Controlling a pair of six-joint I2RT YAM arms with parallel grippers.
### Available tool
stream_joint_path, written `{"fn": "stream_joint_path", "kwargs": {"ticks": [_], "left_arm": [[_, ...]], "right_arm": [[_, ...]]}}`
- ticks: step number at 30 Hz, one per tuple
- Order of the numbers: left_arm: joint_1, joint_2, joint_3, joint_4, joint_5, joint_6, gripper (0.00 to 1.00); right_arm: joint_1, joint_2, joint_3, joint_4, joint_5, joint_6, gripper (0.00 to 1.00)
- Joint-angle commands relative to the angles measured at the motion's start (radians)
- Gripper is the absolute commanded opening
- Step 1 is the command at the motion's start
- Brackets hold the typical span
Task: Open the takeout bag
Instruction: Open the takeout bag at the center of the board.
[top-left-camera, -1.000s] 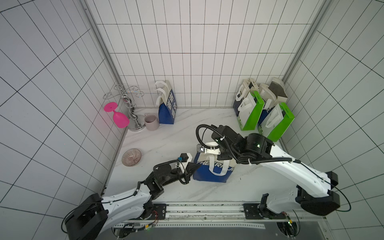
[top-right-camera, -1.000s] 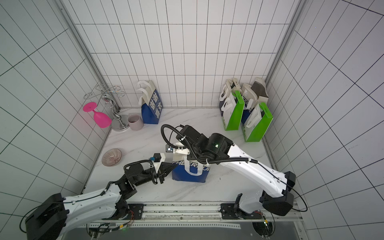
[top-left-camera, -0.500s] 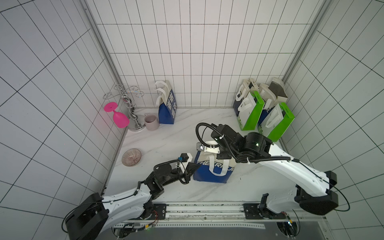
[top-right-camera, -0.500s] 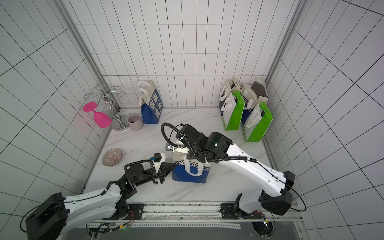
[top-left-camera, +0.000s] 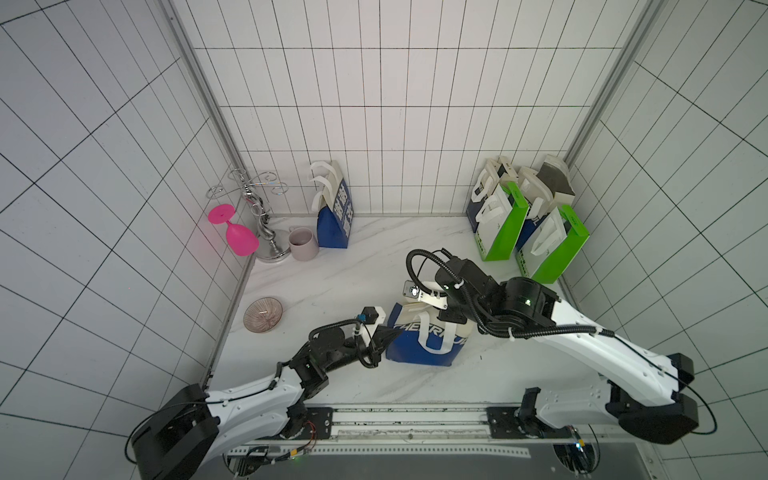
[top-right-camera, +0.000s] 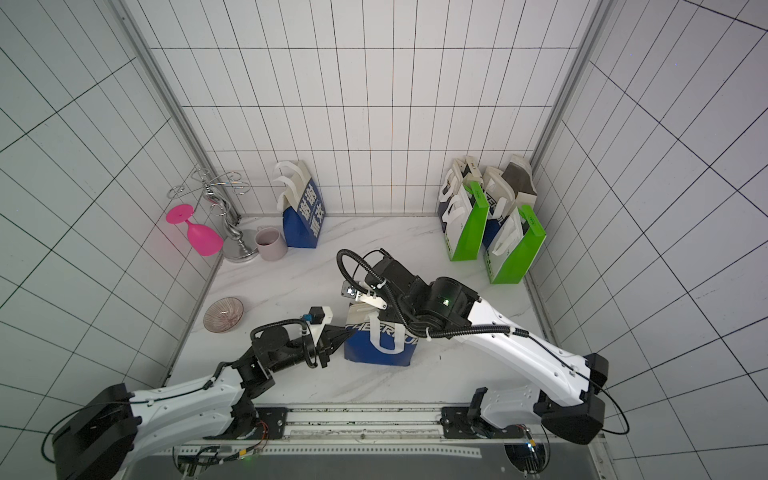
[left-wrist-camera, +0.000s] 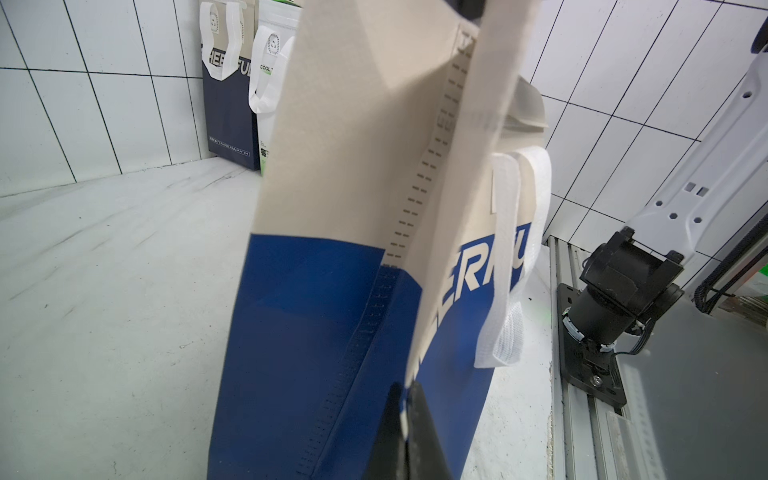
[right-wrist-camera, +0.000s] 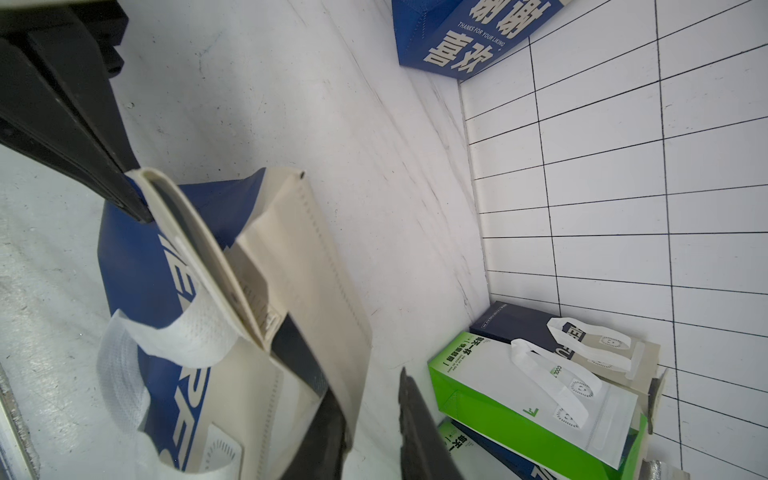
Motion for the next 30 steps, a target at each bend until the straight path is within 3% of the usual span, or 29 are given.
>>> {"fn": "stream_joint_path", "kwargs": {"ticks": [1, 9, 13, 16, 30], "left_arm": [[-0.003, 0.01, 0.009, -0.019, -0.01, 0.009, 0.0], [-0.003, 0.016, 0.01, -0.019, -0.01, 0.009, 0.0], [-0.003, 0.014, 0.011, -0.019, -0.012, 0.009, 0.0], [-0.003, 0.013, 0.011, -0.02, -0.011, 0.009, 0.0], [-0.003, 0.004, 0.01, -0.03, -0.017, 0.011, 0.0]], "right_arm": [[0.001, -0.02, -0.07, -0.019, -0.003, 0.063, 0.25], [0.018, -0.025, -0.134, -0.013, 0.002, 0.106, 0.23], [0.019, -0.036, -0.148, -0.003, 0.016, 0.108, 0.13], [0.02, -0.04, -0.143, 0.0, 0.022, 0.106, 0.0], [0.016, -0.01, 0.019, -0.081, 0.082, -0.003, 0.0]]}}
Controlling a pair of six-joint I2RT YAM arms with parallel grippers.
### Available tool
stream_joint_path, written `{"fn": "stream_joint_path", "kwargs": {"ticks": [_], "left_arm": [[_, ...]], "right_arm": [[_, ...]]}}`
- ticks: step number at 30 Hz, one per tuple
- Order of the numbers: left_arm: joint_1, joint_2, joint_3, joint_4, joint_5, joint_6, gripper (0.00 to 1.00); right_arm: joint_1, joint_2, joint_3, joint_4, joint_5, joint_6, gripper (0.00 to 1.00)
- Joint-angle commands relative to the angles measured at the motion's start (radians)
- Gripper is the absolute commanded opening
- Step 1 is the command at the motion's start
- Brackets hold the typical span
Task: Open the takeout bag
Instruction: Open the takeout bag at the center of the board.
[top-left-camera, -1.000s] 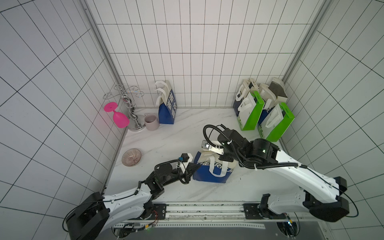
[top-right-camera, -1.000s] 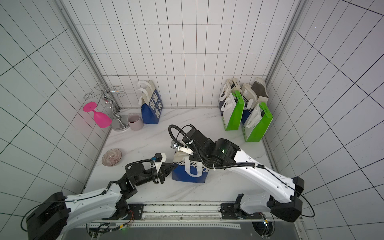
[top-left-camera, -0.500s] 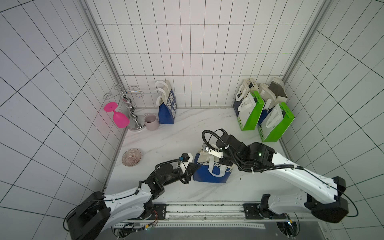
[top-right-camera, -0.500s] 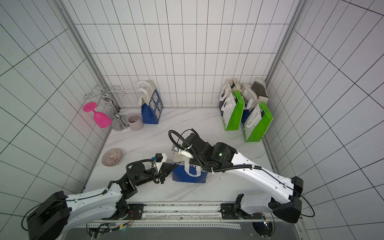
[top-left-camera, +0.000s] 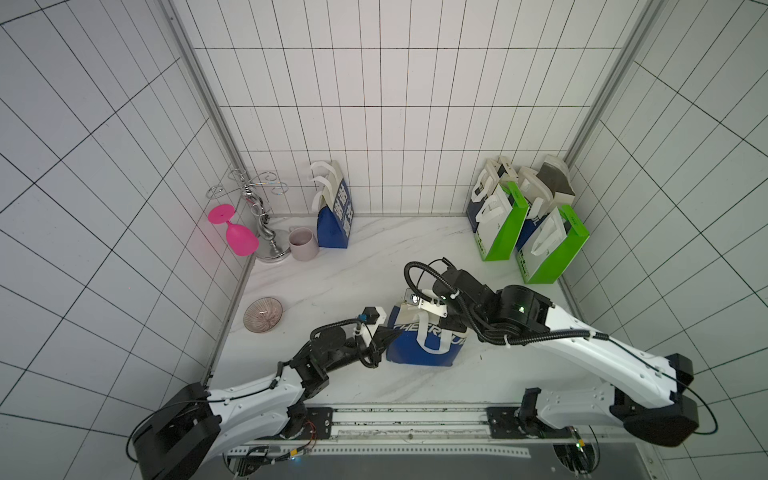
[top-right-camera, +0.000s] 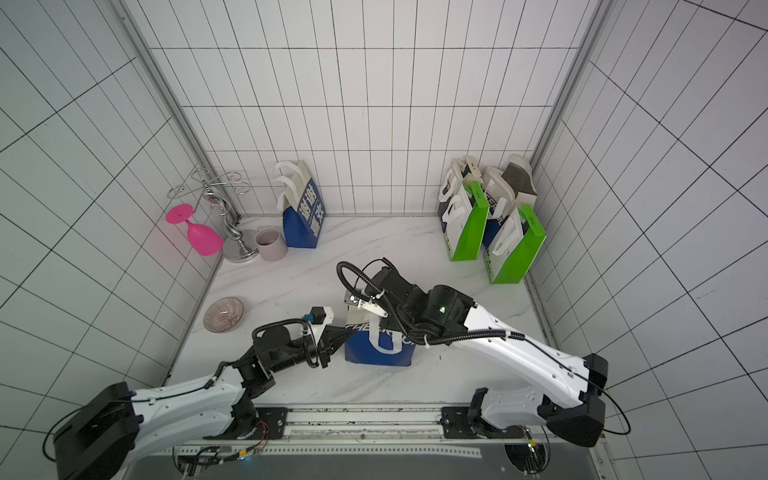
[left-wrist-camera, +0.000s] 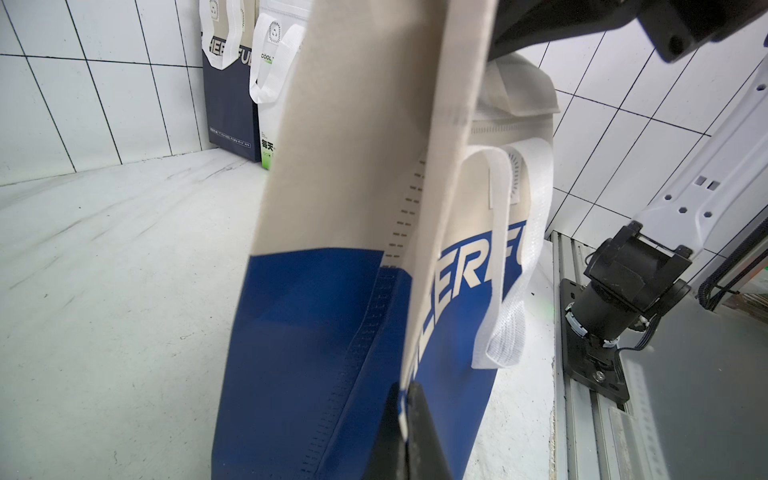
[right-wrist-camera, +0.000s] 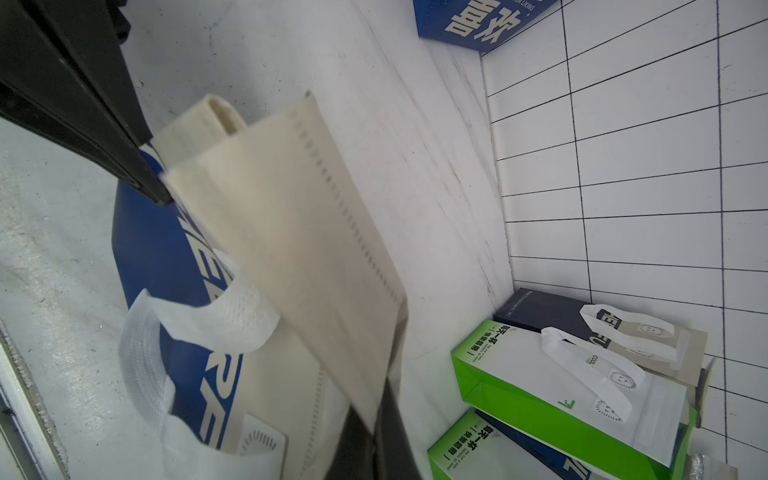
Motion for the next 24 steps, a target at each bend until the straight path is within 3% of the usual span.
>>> {"fn": "stream_joint_path", "kwargs": {"ticks": [1, 24], "left_arm": [[-0.003, -0.006, 0.01, -0.022, -0.014, 0.012, 0.0], [-0.003, 0.009, 0.017, -0.034, -0.013, 0.011, 0.0]], "right_arm": [[-0.001, 0.016, 0.128, -0.1, 0.072, -0.05, 0.0], [0.003, 0.104, 0.369, -0.164, 0.132, -0.192, 0.0]]}}
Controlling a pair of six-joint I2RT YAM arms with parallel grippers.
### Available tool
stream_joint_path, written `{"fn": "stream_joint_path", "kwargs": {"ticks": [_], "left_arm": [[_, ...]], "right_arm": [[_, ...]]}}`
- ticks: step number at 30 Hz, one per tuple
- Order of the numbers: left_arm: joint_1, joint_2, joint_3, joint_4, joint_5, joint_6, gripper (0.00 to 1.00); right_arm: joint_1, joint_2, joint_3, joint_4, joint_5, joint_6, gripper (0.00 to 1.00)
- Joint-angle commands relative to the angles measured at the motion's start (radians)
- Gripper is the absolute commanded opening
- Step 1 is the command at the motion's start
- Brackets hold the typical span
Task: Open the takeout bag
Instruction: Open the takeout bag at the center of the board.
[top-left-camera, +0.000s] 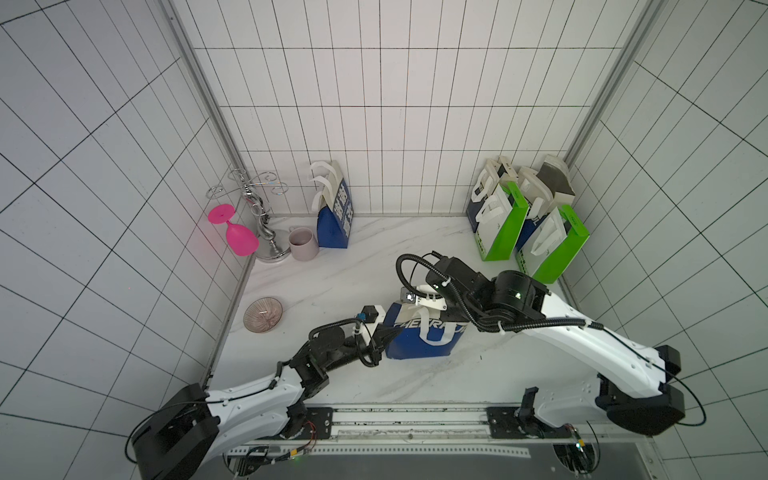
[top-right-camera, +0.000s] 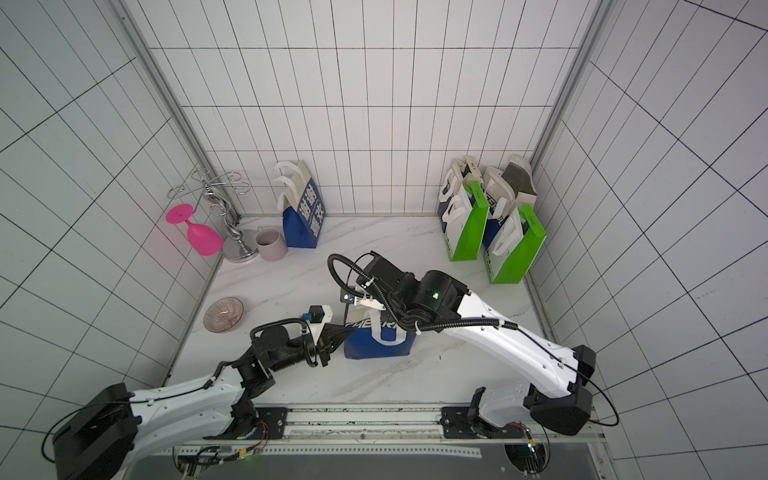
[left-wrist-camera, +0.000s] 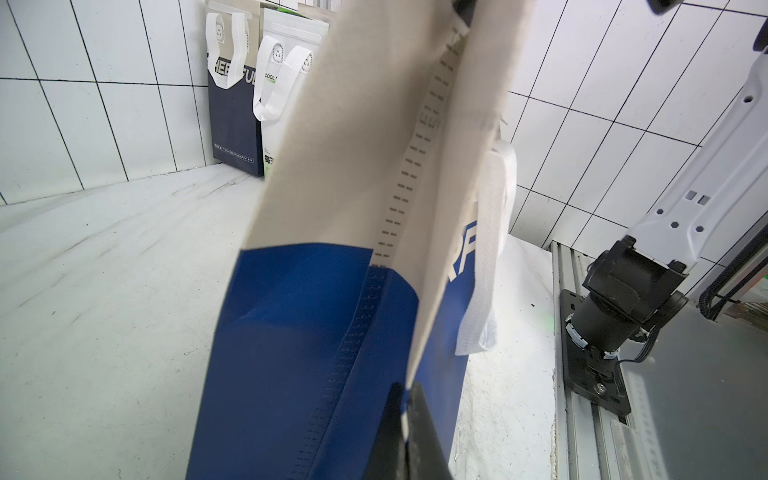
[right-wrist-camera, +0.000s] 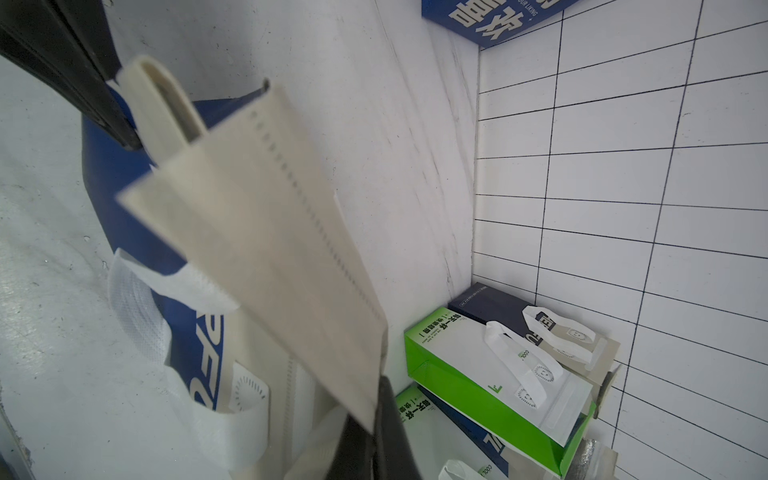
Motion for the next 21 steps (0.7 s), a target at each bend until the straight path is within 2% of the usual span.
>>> {"fn": "stream_joint_path", "kwargs": {"ticks": [1, 21], "left_arm": [[-0.002, 0.018, 0.011, -0.05, -0.009, 0.009, 0.0], [-0.004, 0.047, 0.024, -0.07, -0.014, 0.006, 0.0]], "right_arm": [[0.006, -0.001, 0.165, 0.001, 0.068, -0.038, 0.0], [0.005, 0.015, 0.202, 0.035, 0.103, -0.178, 0.0]]}}
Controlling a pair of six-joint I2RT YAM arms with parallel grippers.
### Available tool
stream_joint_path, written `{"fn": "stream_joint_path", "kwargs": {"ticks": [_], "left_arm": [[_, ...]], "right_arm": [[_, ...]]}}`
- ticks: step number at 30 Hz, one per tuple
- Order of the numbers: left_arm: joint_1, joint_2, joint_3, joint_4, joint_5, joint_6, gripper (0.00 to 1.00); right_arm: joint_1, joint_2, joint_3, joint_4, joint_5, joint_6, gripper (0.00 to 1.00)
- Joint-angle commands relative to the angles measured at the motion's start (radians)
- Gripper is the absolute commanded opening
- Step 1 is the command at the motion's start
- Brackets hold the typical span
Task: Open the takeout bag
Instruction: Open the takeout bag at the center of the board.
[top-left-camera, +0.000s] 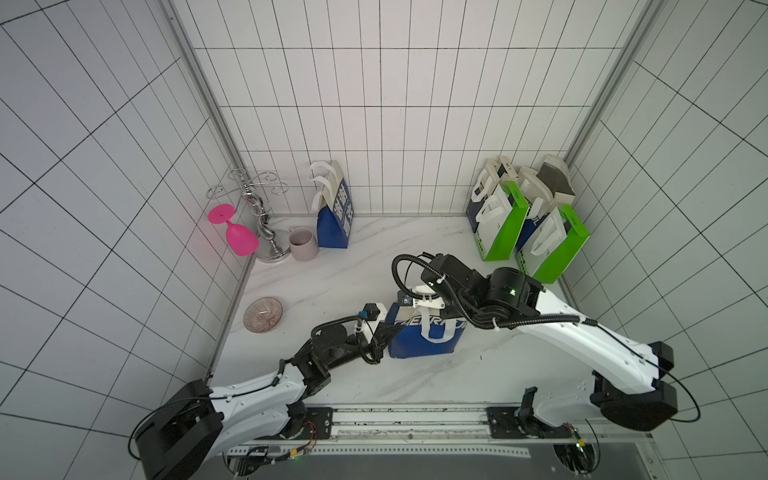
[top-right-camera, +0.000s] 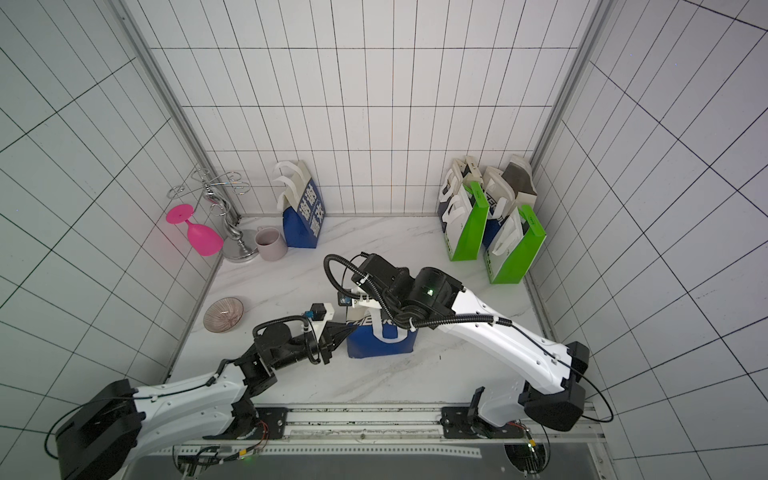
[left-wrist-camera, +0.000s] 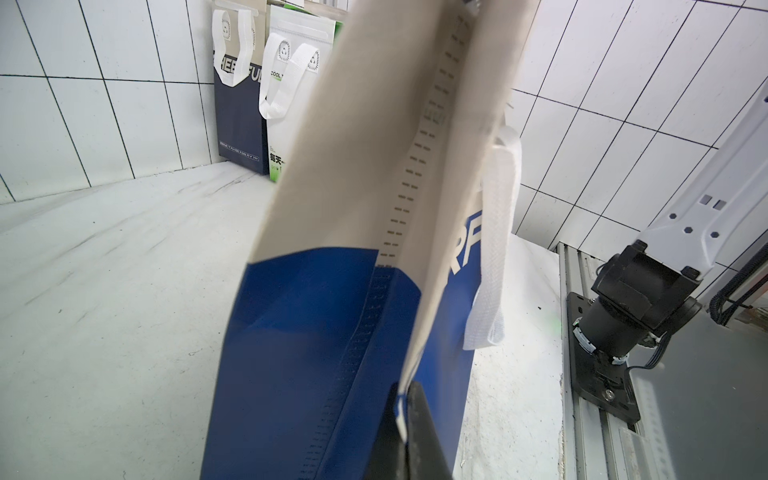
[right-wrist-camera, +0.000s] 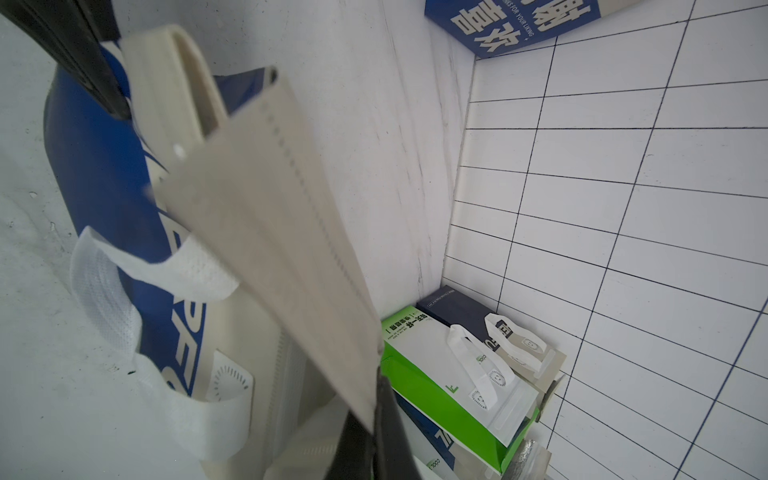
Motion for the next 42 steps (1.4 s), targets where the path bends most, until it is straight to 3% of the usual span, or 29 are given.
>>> {"fn": "stream_joint_path", "kwargs": {"ticks": [1, 24, 31, 37, 42], "left_arm": [[-0.003, 0.017, 0.004, -0.072, -0.005, 0.008, 0.0], [-0.002, 0.048, 0.024, -0.118, -0.023, 0.009, 0.0], [-0.003, 0.039, 0.02, -0.119, -0.027, 0.009, 0.0], [-0.002, 0.037, 0.016, -0.11, -0.028, 0.007, 0.0], [-0.002, 0.039, 0.016, -0.108, -0.028, 0.006, 0.0]], "right_arm": [[-0.001, -0.017, 0.162, 0.037, 0.059, -0.043, 0.0], [-0.01, -0.013, 0.159, 0.045, 0.1, -0.139, 0.0], [-0.023, -0.058, 0.056, 0.043, -0.025, 0.05, 0.0], [-0.033, -0.162, -0.175, 0.18, -0.046, 0.169, 0.0], [-0.034, -0.184, -0.25, 0.191, -0.061, 0.228, 0.05]]}}
